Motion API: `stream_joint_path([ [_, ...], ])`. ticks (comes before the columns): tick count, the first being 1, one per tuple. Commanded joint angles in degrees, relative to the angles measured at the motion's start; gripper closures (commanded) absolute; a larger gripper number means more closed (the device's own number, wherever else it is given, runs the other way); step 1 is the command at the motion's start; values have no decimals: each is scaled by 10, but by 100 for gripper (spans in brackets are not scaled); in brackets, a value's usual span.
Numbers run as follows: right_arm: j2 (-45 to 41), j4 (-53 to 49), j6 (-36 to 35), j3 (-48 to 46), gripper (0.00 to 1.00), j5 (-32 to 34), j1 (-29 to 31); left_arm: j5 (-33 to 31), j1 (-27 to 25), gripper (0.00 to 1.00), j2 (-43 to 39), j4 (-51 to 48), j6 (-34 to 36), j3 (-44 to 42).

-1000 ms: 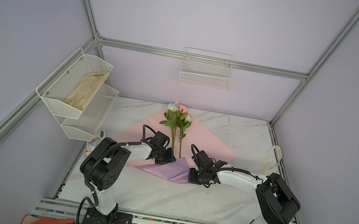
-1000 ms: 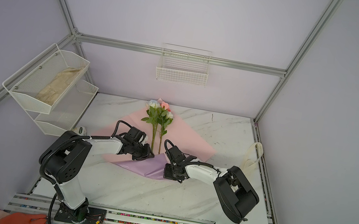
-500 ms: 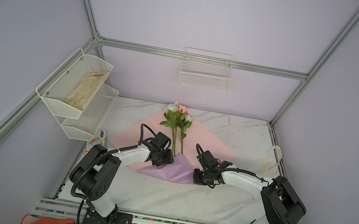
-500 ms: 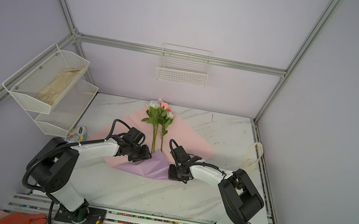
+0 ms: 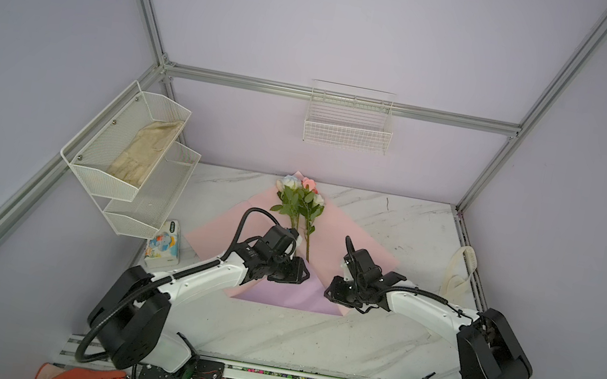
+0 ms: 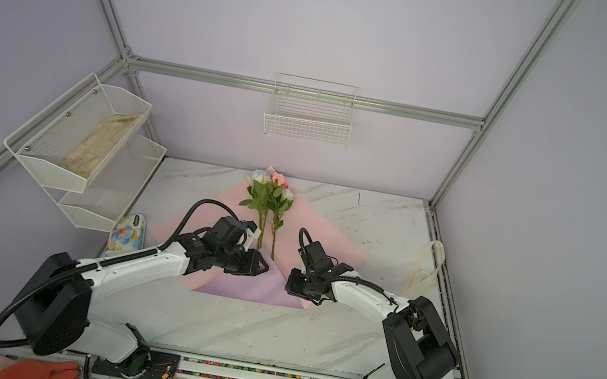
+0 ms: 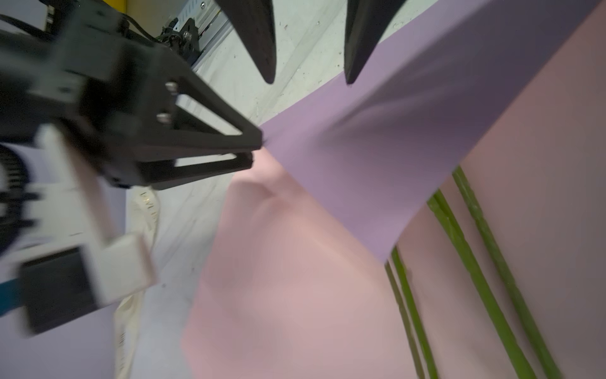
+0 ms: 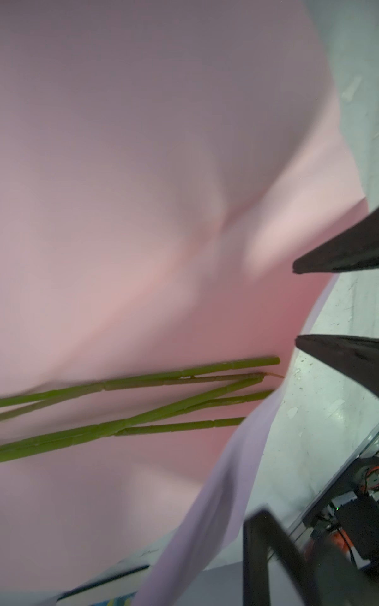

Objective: Tie the bouquet of fake flowers

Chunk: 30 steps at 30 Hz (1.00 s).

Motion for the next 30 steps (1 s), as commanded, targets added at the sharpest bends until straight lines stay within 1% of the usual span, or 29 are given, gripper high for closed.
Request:
stream_joint_path([
  [1,-53,-1,14,-34,61,-13,-74,3,1,70,24,16,1,-5],
  [4,-100,3,-3,-85,60,-44,-184,-11,1,70,29,19,-1,-11],
  [5,-108,9,-9,-98,58,-58,-214,-15,1,70,28,20,-1,-13],
  [7,-112,18,-19,-113,58,-89,-259,-18,2,70,26,19,-1,-19],
  [10,-94,46,-20,-130,58,-126,-275,-20,1,70,25,16,1,-25],
  [16,-68,131,25,-178,58,-159,-276,-31,2,70,27,6,4,-33],
  [20,-31,158,23,-180,57,-156,-275,-36,2,70,32,7,3,-35],
  [22,-26,160,21,-168,57,-119,-277,-34,2,70,36,6,4,-32],
  [23,-23,156,20,-161,57,-99,-286,-33,2,70,37,7,4,-32],
  [24,-19,151,15,-154,57,-87,-307,-32,2,70,38,6,5,-30],
  [26,-12,160,5,-153,57,-95,-355,-30,2,70,38,3,6,-27],
  [27,-7,171,9,-151,57,-98,-368,-33,2,70,37,4,5,-28],
  [29,16,185,10,-139,56,-104,-375,-32,2,70,37,7,4,-28],
  [30,35,204,11,-136,56,-127,-375,-31,2,70,39,7,4,-26],
])
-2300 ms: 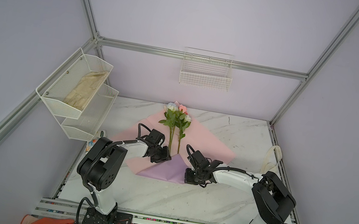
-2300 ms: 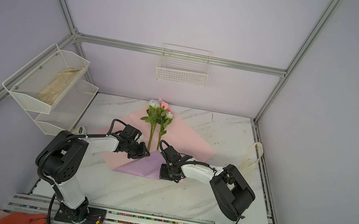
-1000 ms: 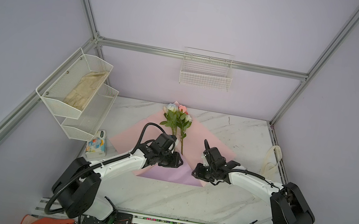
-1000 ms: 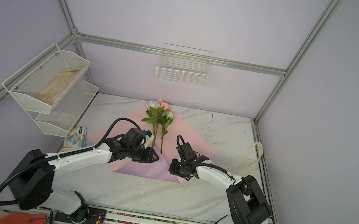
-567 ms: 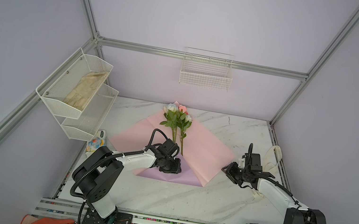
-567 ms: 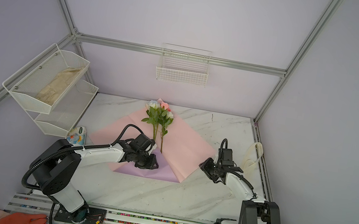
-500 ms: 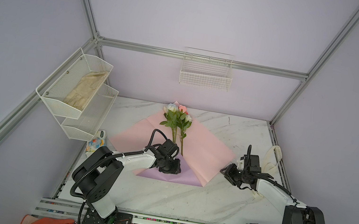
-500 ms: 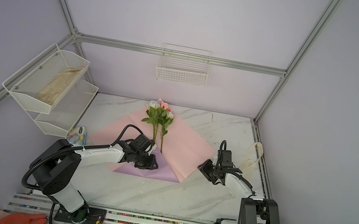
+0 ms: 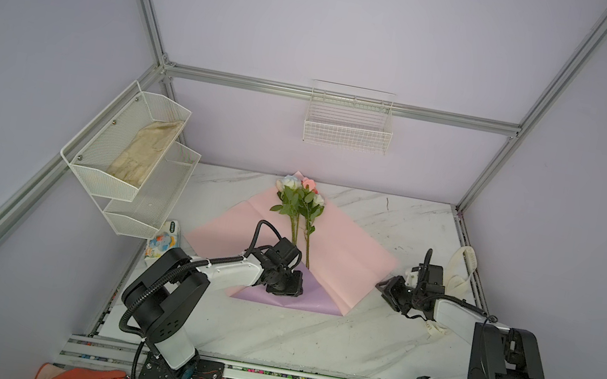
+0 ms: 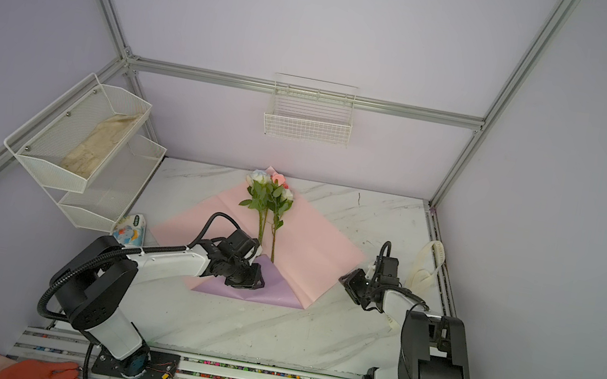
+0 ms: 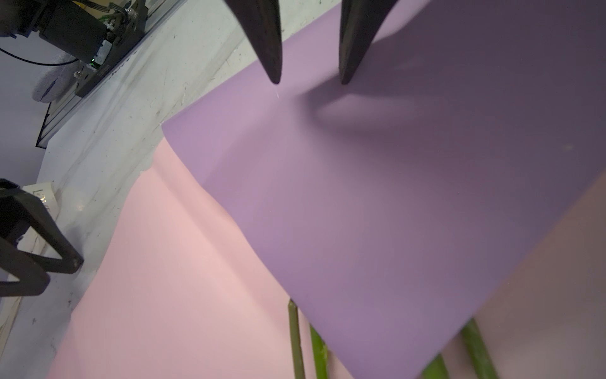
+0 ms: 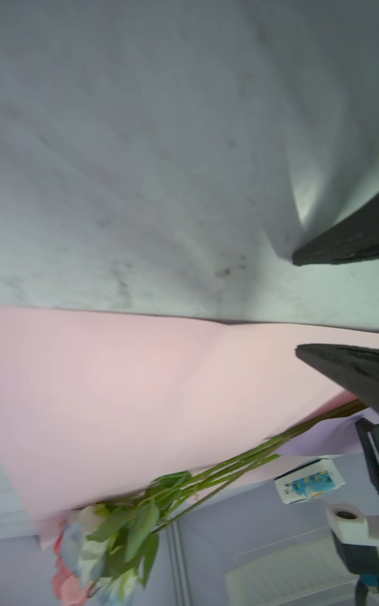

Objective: Tie the bouquet of fake flowers

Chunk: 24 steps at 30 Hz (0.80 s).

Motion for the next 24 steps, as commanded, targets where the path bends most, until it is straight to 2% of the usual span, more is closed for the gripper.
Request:
stream_joint_path([
  [1,58,43,3,10,57,-27,-2,1,3,70,-1,8,5,-6],
  [4,106,92,21,13,58,-59,0,3,3,70,4,8,5,-2],
  [9,136,131,37,22,58,-79,15,1,3,70,5,6,6,0],
  [14,138,177,66,3,58,-93,42,1,4,70,8,4,6,1],
  [17,116,163,67,-9,57,-80,51,1,4,70,7,1,5,1],
  [19,108,199,91,-24,57,-79,62,1,4,70,8,0,4,1],
  [22,126,258,109,-16,57,-113,94,1,4,70,8,-4,5,4],
  [24,127,263,104,-6,57,-100,102,1,4,70,7,-7,6,5],
])
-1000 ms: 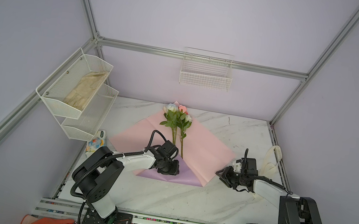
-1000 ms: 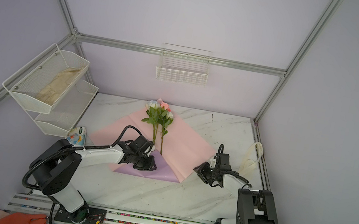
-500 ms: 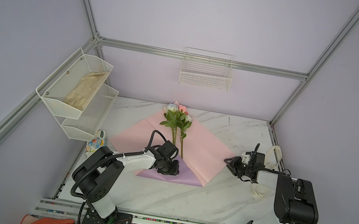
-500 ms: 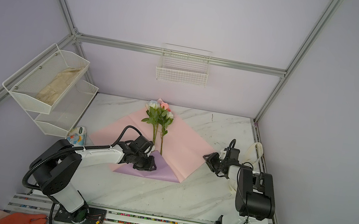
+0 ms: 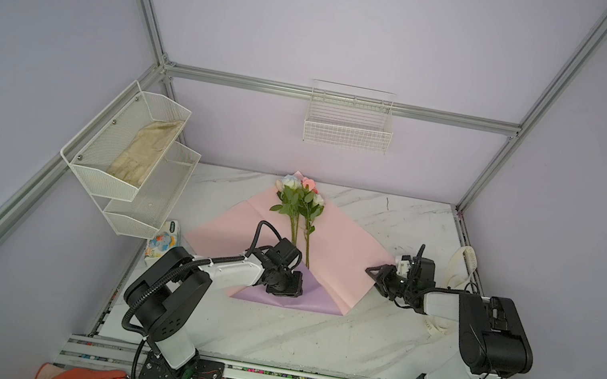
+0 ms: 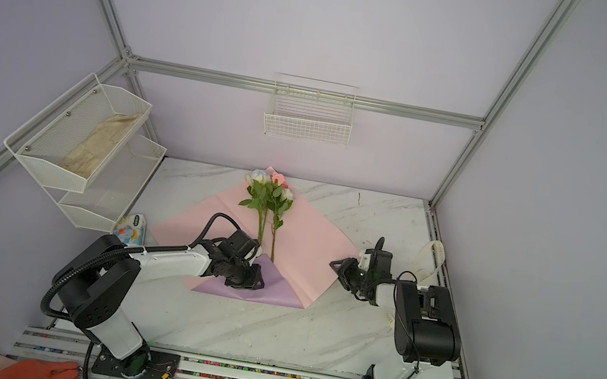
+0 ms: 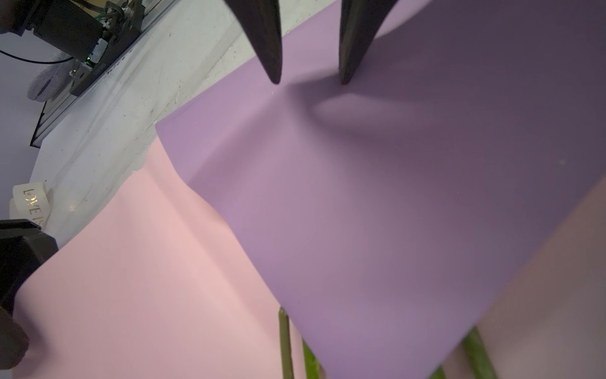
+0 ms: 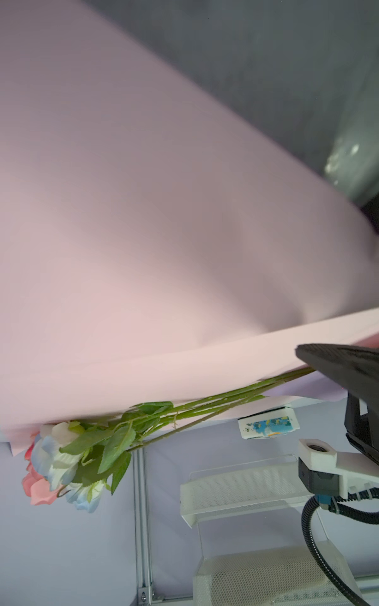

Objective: Tie the bouquet of fake flowers

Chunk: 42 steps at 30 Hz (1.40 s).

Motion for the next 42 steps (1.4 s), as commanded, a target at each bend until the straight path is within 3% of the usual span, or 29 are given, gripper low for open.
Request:
stream_joint_path([
  [1,17,4,10,10,58,9,15,0,4,70,-3,-5,5,5],
  [3,27,-7,1,23,66,25,14,0,4,70,-1,-4,6,8],
  [6,47,-4,-3,26,86,50,14,0,4,70,2,-5,3,13],
  [10,49,-4,-14,24,100,63,-5,12,3,70,5,5,-1,17],
  [18,24,-52,-76,21,100,41,-76,63,2,69,33,47,-14,39],
  [25,1,-147,-141,46,99,69,-111,74,-12,68,52,62,-32,57],
  [27,-3,-180,-165,68,91,72,-116,70,-12,68,48,69,-44,47],
  [29,-21,-243,-195,94,70,98,-116,67,-12,68,40,80,-53,31],
  [30,-42,-269,-197,99,66,118,-116,66,-12,68,35,87,-58,24],
  [35,-194,-369,-167,96,57,222,-115,49,-12,68,8,94,-67,-7],
  [38,-271,-406,-158,95,53,238,-85,40,-12,68,-12,98,-75,-32],
  [42,-293,-395,-132,110,62,204,57,23,-11,68,-42,101,-88,-68],
])
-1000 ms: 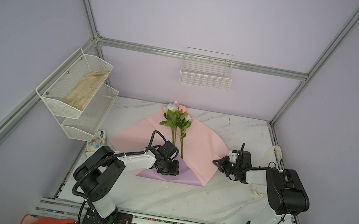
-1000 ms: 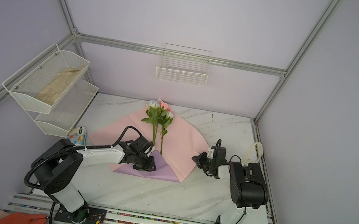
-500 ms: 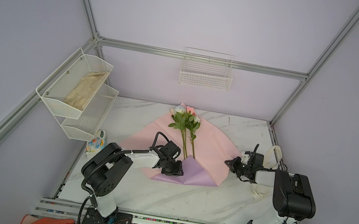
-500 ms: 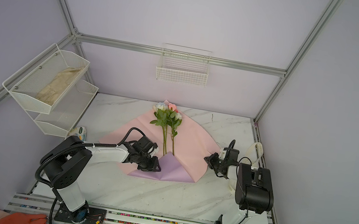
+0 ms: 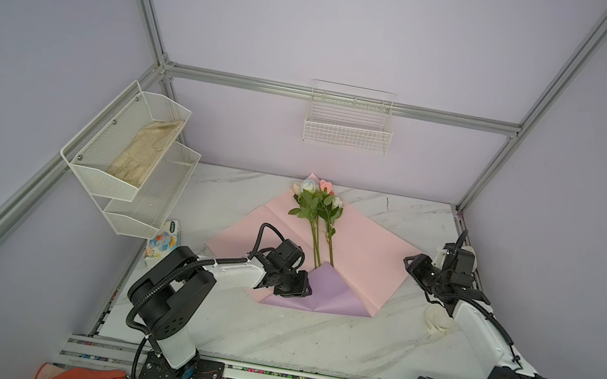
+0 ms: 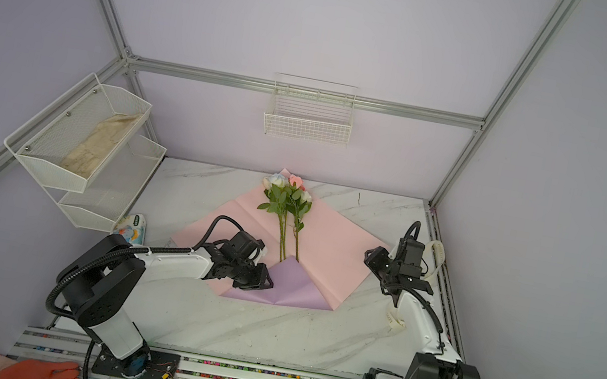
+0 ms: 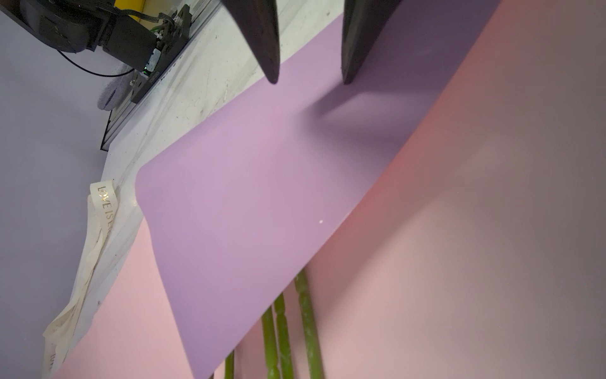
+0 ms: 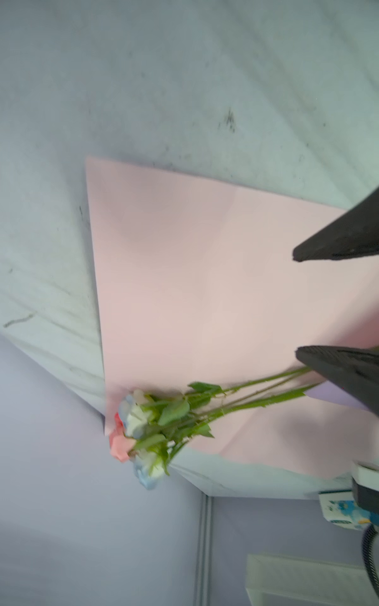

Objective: Tie the bouquet of fake flowers

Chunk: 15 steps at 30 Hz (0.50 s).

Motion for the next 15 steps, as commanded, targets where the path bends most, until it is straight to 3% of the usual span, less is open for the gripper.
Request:
stream_joint_path([
  [1,14,-36,33,16,66,-8,122,-21,1,68,-33,14,-17,-43],
  [5,81,1,104,36,79,11,299,-27,5,69,-43,16,-21,-65],
  [7,127,-15,127,60,85,57,366,-26,6,69,-47,19,-21,-70],
  [10,200,-14,138,90,89,69,425,-38,6,69,-57,13,-22,-76],
  [15,285,-31,153,132,93,108,462,-48,7,70,-72,-4,-22,-83],
])
